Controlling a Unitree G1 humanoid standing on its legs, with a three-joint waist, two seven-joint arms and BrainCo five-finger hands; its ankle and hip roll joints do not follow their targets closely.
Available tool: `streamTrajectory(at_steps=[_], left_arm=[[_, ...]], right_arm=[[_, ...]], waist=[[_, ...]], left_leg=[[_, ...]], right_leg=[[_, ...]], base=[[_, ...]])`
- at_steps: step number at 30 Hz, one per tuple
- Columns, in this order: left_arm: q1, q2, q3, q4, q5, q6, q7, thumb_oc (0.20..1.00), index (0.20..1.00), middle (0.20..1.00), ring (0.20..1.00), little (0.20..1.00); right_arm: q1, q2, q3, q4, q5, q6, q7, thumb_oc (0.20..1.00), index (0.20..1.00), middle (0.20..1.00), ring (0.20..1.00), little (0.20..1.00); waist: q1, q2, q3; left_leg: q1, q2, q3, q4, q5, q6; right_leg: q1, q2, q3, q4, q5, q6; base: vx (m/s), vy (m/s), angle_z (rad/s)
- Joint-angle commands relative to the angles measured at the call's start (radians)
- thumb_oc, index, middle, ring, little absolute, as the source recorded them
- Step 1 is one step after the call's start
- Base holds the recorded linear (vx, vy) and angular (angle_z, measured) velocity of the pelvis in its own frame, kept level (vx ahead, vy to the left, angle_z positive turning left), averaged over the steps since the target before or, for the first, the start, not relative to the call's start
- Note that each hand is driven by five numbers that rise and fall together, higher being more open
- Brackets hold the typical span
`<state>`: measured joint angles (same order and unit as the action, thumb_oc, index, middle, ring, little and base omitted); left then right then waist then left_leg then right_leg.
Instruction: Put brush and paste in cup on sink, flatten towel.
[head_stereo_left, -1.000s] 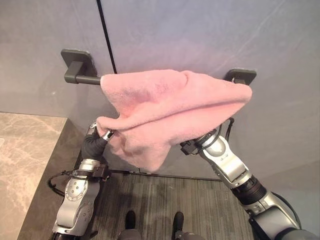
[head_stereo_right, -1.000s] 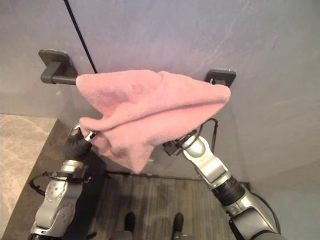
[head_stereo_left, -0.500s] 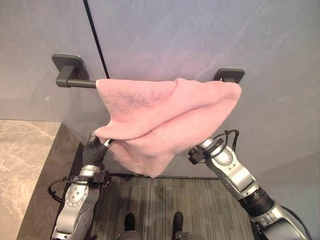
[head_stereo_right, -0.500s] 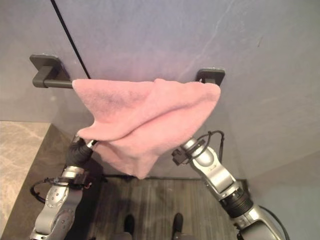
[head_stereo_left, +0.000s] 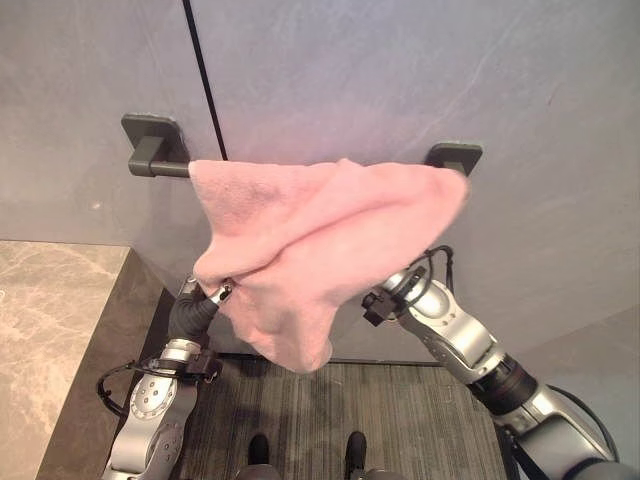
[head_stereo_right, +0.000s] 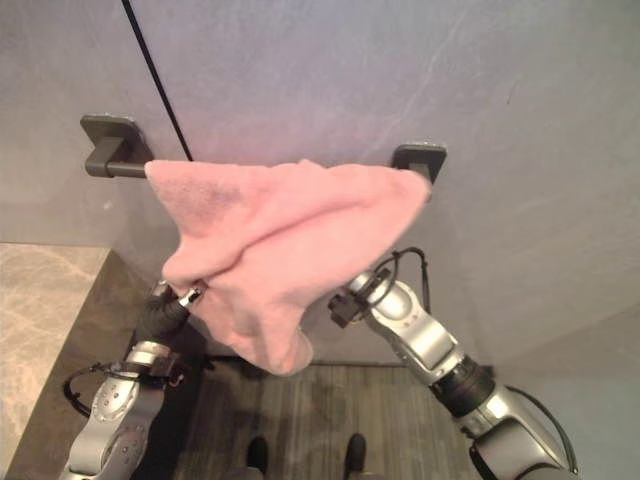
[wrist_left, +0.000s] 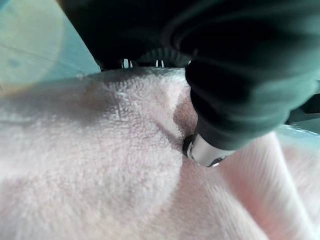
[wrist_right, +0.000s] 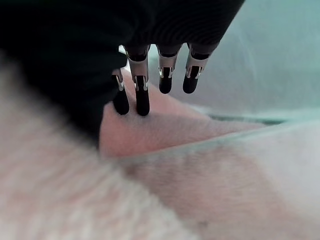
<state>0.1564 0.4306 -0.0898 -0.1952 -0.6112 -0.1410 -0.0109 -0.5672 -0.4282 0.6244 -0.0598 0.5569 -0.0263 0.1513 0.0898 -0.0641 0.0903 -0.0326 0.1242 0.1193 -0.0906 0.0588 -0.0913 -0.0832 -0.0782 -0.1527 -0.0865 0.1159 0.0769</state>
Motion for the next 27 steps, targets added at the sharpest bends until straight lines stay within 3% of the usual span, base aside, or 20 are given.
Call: streamTrajectory(at_steps=[1,6,9,15,23,26,27], left_arm=[[-0.032,0.09,-0.019,-0.028,-0.004,-0.039,-0.014,0.2,0.2,0.2,0.2,0.2],[-0.031,0.091,0.046,-0.107,-0.025,-0.065,-0.005,0.2,0.2,0.2,0.2,0.2],[-0.019,0.083,0.053,-0.073,0.0,-0.061,0.005,0.2,0.2,0.2,0.2,0.2],[-0.018,0.068,0.032,-0.027,0.0,-0.045,0.006,0.2,0.2,0.2,0.2,0.2],[-0.031,0.054,0.016,0.013,0.041,-0.037,0.022,0.2,0.2,0.2,0.2,0.2],[-0.047,0.028,-0.013,0.091,0.048,-0.03,0.033,0.2,0.2,0.2,0.2,0.2],[-0.048,0.023,-0.019,0.102,0.053,-0.029,0.039,0.2,0.2,0.2,0.2,0.2]], right_arm=[[-0.06,0.071,-0.035,-0.003,0.079,-0.038,-0.012,0.2,0.2,0.2,0.2,0.2],[-0.068,0.075,-0.092,-0.111,0.03,-0.077,-0.016,0.2,0.2,0.2,0.2,0.2],[-0.043,0.065,-0.102,-0.116,-0.062,-0.067,-0.021,0.2,0.2,0.2,0.2,0.2],[0.008,0.065,-0.124,-0.115,-0.093,-0.063,-0.029,0.2,0.2,0.2,0.2,0.2],[0.12,0.039,-0.203,-0.141,-0.163,-0.075,-0.053,0.2,0.2,0.2,0.2,0.2],[0.157,0.049,-0.191,-0.061,-0.227,-0.054,-0.072,0.2,0.2,0.2,0.2,0.2],[0.16,0.061,-0.18,-0.021,-0.226,-0.045,-0.075,0.344,0.344,0.344,0.344,0.344]], waist=[[0.028,-0.051,-0.032],[0.04,-0.059,-0.033],[0.042,-0.063,-0.033],[0.04,-0.062,-0.031],[-0.001,-0.053,-0.032],[-0.017,-0.043,-0.036],[-0.017,-0.041,-0.038]], left_leg=[[-0.001,-0.043,-0.018,0.003,-0.055,0.045],[-0.004,-0.056,-0.026,0.003,-0.06,0.052],[0.0,-0.06,-0.03,0.003,-0.062,0.056],[0.003,-0.064,-0.035,0.003,-0.062,0.058],[0.019,-0.058,-0.019,0.003,-0.07,0.06],[0.027,-0.054,-0.012,0.003,-0.074,0.058],[0.03,-0.053,-0.011,0.003,-0.075,0.058]], right_leg=[[0.039,-0.157,-0.055,-0.001,-0.022,0.114],[0.046,-0.164,-0.068,-0.001,-0.019,0.117],[0.055,-0.167,-0.072,-0.001,-0.02,0.118],[0.063,-0.171,-0.081,-0.001,-0.019,0.119],[0.064,-0.167,-0.067,-0.001,-0.023,0.12],[0.065,-0.164,-0.06,-0.001,-0.027,0.118],[0.066,-0.163,-0.059,-0.001,-0.029,0.118]], base=[[-0.01,0.017,0.05],[0.01,0.022,0.07],[0.02,0.011,0.08],[0.01,0.005,0.02],[0.01,0.002,-0.03],[0.03,-0.005,-0.11],[0.04,-0.017,-0.12]])
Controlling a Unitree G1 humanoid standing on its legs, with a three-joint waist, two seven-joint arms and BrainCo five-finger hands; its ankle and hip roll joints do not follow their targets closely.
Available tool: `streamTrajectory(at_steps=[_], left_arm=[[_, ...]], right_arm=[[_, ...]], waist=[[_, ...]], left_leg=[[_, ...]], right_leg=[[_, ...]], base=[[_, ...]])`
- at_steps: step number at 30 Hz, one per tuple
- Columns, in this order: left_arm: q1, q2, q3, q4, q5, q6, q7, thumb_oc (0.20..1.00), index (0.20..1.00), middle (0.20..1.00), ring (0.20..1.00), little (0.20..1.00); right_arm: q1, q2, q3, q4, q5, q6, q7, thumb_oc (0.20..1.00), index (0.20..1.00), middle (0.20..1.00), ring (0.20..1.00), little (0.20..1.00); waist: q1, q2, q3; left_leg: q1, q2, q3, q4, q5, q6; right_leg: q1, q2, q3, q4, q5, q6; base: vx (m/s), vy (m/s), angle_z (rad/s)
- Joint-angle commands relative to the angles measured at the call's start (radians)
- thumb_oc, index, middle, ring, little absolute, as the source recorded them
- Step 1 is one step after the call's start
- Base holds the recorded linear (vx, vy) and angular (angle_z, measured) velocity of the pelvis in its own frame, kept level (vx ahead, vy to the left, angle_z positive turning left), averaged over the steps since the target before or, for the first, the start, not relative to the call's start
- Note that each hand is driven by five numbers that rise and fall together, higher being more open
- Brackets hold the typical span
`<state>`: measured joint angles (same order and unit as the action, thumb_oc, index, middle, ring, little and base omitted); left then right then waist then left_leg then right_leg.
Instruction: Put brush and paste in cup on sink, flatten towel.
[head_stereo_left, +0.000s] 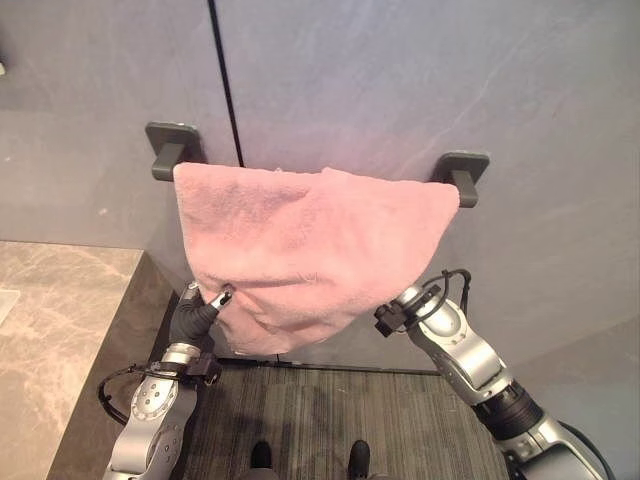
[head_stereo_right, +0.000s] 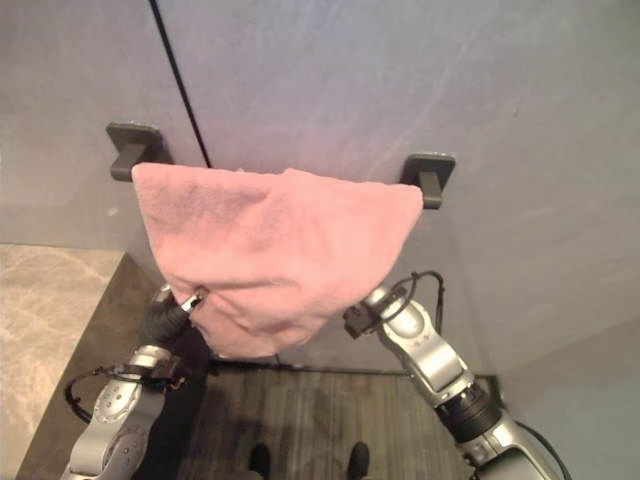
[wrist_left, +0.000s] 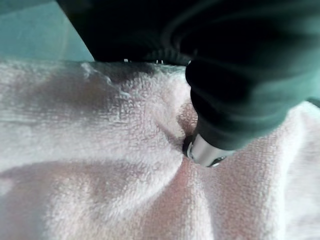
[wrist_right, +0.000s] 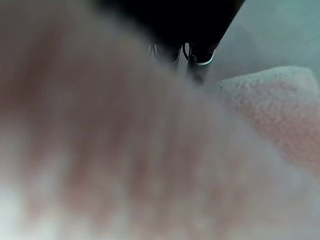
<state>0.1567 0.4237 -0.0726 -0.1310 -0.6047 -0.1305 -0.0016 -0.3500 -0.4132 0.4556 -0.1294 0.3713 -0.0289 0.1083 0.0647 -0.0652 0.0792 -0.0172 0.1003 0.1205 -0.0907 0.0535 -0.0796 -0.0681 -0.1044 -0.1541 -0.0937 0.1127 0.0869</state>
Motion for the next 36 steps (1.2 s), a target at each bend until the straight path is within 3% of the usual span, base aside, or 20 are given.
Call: streamTrajectory(at_steps=[1,3,4,5,7,9,10,19,22,36], left_arm=[[-0.05,0.029,-0.037,0.044,0.048,-0.04,0.033,0.2,0.2,0.2,0.2,0.2],[-0.051,0.026,-0.038,0.047,0.048,-0.041,0.031,0.2,0.2,0.2,0.2,0.2],[-0.05,0.022,-0.047,0.052,0.043,-0.042,0.026,0.2,0.2,0.2,0.2,0.2],[-0.048,0.021,-0.048,0.059,0.042,-0.043,0.024,0.2,0.2,0.2,0.2,0.2],[-0.045,0.023,-0.047,0.065,0.049,-0.04,0.031,0.238,0.238,0.238,0.238,0.238],[-0.038,0.022,-0.043,0.073,0.06,-0.039,0.036,0.655,0.655,0.655,0.655,0.655],[-0.033,0.024,-0.043,0.079,0.068,-0.036,0.035,1.0,1.0,1.0,1.0,1.0],[0.008,0.042,-0.051,0.264,0.207,-0.007,0.021,1.0,1.0,1.0,1.0,1.0],[0.001,0.036,-0.06,0.448,0.32,0.005,0.035,1.0,1.0,1.0,1.0,1.0],[0.002,-0.068,-0.069,0.754,0.341,-0.008,0.053,1.0,1.0,1.0,1.0,1.0]], right_arm=[[-0.063,0.047,-0.008,0.064,-0.062,-0.042,-0.036,0.476,0.476,0.476,0.476,0.476],[-0.068,0.052,-0.002,0.082,-0.073,-0.042,-0.037,0.476,0.476,0.476,0.476,0.476],[-0.078,0.072,0.016,0.119,-0.048,-0.04,-0.031,0.57,0.57,0.57,0.57,0.57],[-0.096,0.074,0.031,0.128,-0.068,-0.037,-0.026,1.0,1.0,1.0,1.0,1.0],[-0.109,0.08,0.039,0.149,-0.082,-0.032,-0.034,1.0,1.0,1.0,1.0,1.0],[-0.11,0.077,0.041,0.161,-0.102,-0.028,-0.037,1.0,1.0,1.0,1.0,1.0],[-0.109,0.073,0.038,0.17,-0.111,-0.028,-0.04,1.0,1.0,1.0,1.0,1.0],[-0.012,0.026,-0.019,0.289,-0.192,-0.027,-0.046,1.0,1.0,1.0,1.0,1.0],[0.069,0.006,-0.044,0.374,-0.219,-0.028,-0.04,1.0,1.0,1.0,1.0,1.0],[0.248,0.027,-0.139,0.705,-0.252,-0.062,-0.096,1.0,1.0,1.0,1.0,1.0]], waist=[[0.008,-0.038,-0.028],[0.009,-0.037,-0.029],[0.013,-0.035,-0.032],[0.016,-0.033,-0.034],[0.019,-0.031,-0.037],[0.021,-0.031,-0.04],[0.022,-0.03,-0.042],[0.014,-0.023,-0.054],[-0.003,-0.017,-0.059],[-0.037,0.022,-0.062]], left_leg=[[0.017,-0.028,-0.012,0.003,-0.07,0.046],[0.019,-0.027,-0.011,0.003,-0.07,0.046],[0.023,-0.026,-0.011,0.003,-0.07,0.045],[0.025,-0.024,-0.012,0.003,-0.07,0.044],[0.026,-0.02,-0.012,0.003,-0.07,0.042],[0.026,-0.017,-0.014,0.003,-0.068,0.04],[0.027,-0.016,-0.016,0.003,-0.068,0.039],[0.037,0.002,-0.017,0.003,-0.061,0.028],[0.041,0.012,-0.018,0.003,-0.058,0.021],[0.018,0.025,-0.033,0.003,-0.031,0.002]], right_leg=[[0.053,-0.136,-0.057,0.006,-0.027,0.107],[0.055,-0.136,-0.056,0.006,-0.029,0.107],[0.057,-0.135,-0.057,0.006,-0.031,0.106],[0.058,-0.133,-0.056,0.006,-0.033,0.106],[0.059,-0.129,-0.057,0.006,-0.036,0.104],[0.062,-0.127,-0.06,0.006,-0.038,0.103],[0.064,-0.125,-0.061,0.006,-0.04,0.102],[0.083,-0.109,-0.066,0.006,-0.05,0.097],[0.092,-0.104,-0.071,0.006,-0.057,0.093],[0.087,-0.102,-0.088,0.006,-0.054,0.088]], base=[[0.02,-0.006,-0.05],[0.02,-0.012,-0.04],[0.04,-0.027,-0.03],[0.03,-0.027,-0.01],[0.01,-0.017,0.0],[0.0,0.0,0.0],[0.0,0.0,0.0],[-0.01,-0.008,0.0],[-0.05,-0.032,0.01],[-0.04,-0.009,0.04]])
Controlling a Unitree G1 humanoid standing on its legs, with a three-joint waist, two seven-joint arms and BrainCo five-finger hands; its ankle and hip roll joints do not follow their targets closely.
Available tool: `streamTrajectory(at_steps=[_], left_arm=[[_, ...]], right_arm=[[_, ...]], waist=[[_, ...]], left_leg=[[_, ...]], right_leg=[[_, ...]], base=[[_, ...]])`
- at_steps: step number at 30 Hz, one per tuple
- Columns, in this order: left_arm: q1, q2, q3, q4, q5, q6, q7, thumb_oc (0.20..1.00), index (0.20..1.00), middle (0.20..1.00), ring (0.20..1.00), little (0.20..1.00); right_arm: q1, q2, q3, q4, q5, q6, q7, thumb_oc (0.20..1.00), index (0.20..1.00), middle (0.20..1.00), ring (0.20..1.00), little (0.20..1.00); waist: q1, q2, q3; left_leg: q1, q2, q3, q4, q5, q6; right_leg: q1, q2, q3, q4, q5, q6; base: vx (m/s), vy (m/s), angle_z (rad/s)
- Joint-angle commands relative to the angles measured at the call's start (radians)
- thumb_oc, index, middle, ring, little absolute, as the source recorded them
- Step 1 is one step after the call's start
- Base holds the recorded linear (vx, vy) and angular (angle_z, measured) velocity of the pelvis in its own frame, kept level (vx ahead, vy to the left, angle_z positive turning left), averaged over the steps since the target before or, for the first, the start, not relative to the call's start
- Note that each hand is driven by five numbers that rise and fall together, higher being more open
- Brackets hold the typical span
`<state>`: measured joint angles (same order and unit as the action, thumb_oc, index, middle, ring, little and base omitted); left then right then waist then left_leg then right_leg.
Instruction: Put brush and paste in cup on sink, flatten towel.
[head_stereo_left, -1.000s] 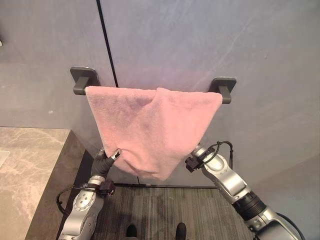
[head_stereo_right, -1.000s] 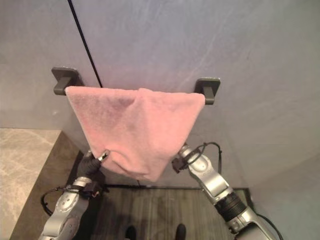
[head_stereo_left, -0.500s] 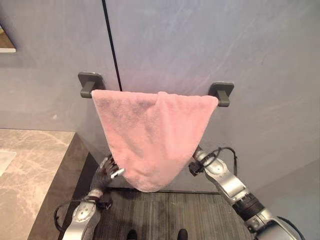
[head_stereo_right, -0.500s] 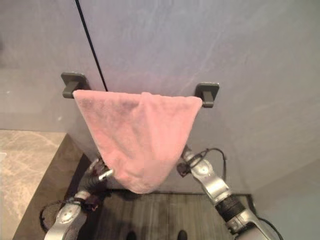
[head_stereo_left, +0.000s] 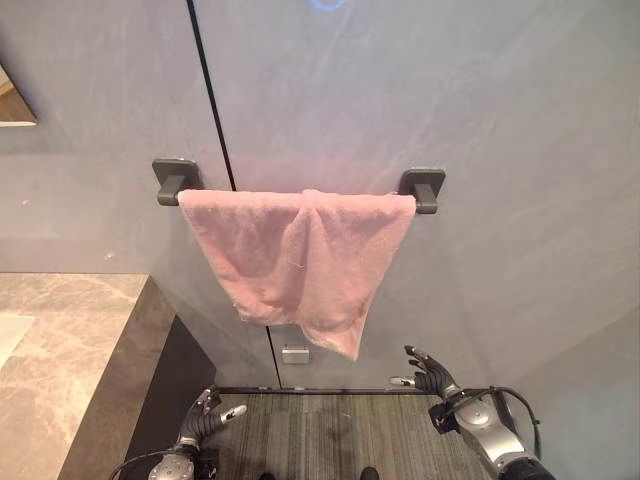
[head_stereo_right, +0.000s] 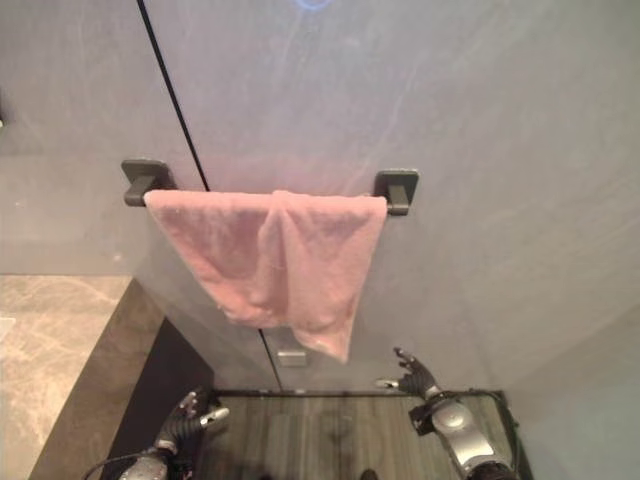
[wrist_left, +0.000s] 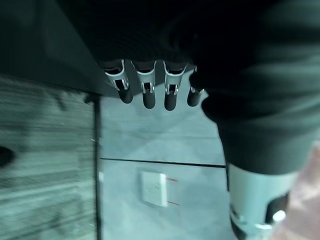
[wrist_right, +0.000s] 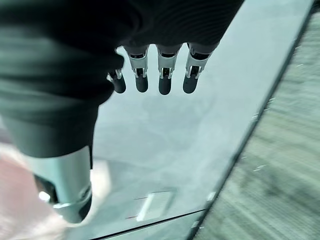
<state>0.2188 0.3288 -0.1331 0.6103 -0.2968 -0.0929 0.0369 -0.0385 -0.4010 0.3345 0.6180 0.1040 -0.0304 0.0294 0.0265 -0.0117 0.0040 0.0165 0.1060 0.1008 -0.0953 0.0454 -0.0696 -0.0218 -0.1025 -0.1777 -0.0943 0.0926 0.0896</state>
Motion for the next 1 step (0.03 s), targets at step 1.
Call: streamTrajectory(at_steps=[1], left_arm=[[-0.055,0.018,-0.009,0.025,0.032,-0.046,0.015,1.0,1.0,1.0,1.0,1.0]], right_arm=[[-0.045,0.03,-0.026,-0.014,0.04,-0.063,-0.011,1.0,1.0,1.0,1.0,1.0]], waist=[[-0.001,-0.029,0.014]], left_leg=[[-0.018,0.019,-0.016,0.008,-0.021,-0.009]], right_leg=[[0.039,-0.105,-0.065,0.007,-0.032,0.085]], base=[[-0.03,-0.004,0.02]])
